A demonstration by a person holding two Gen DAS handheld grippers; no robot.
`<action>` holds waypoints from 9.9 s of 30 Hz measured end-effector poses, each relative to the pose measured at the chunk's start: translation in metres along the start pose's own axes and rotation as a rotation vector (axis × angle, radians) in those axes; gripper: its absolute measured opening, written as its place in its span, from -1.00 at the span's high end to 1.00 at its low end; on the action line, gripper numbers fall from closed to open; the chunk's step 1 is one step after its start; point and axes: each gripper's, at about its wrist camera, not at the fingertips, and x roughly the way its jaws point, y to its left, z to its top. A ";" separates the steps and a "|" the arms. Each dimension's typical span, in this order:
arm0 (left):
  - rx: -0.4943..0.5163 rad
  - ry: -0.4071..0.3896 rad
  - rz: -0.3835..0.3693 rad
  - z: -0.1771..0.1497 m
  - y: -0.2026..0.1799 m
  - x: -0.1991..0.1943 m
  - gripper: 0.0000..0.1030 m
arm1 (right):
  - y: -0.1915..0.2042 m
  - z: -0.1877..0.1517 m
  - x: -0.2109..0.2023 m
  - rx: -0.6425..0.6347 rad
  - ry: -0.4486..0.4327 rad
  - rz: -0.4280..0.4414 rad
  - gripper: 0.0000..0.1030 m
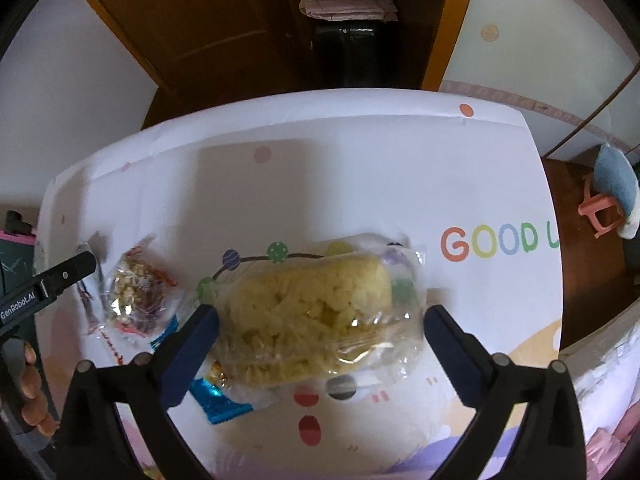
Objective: Organize snacks
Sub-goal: 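Grasp the chocolate wafer bar with the left tool while the right tool grasps a clear pastry bag, then carry the wafer bar into the tray with the left tool while the right tool drops the pastry bag, then open both tools and move them back toward the remaining snacks, then grasp the green-wrapped cake with the left tool while the right tool grasps the clear nut bag, then carry the green cake into the tray with the left tool while the right tool lowers the nut bag, then open both tools and move them back toward the last snacks on the table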
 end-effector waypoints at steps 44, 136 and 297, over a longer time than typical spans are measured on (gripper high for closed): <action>0.420 -0.330 -0.042 -0.237 -0.032 -0.346 0.36 | 0.000 -0.181 -0.297 -0.114 -0.339 0.215 -0.56; 0.313 -0.244 0.007 -0.384 -0.004 -0.309 -0.69 | 0.007 -0.334 -0.284 -0.126 -0.276 0.276 -0.88; 0.328 -0.272 -0.056 -0.389 -0.021 -0.356 -0.53 | 0.011 -0.348 -0.286 -0.065 -0.125 0.254 -0.18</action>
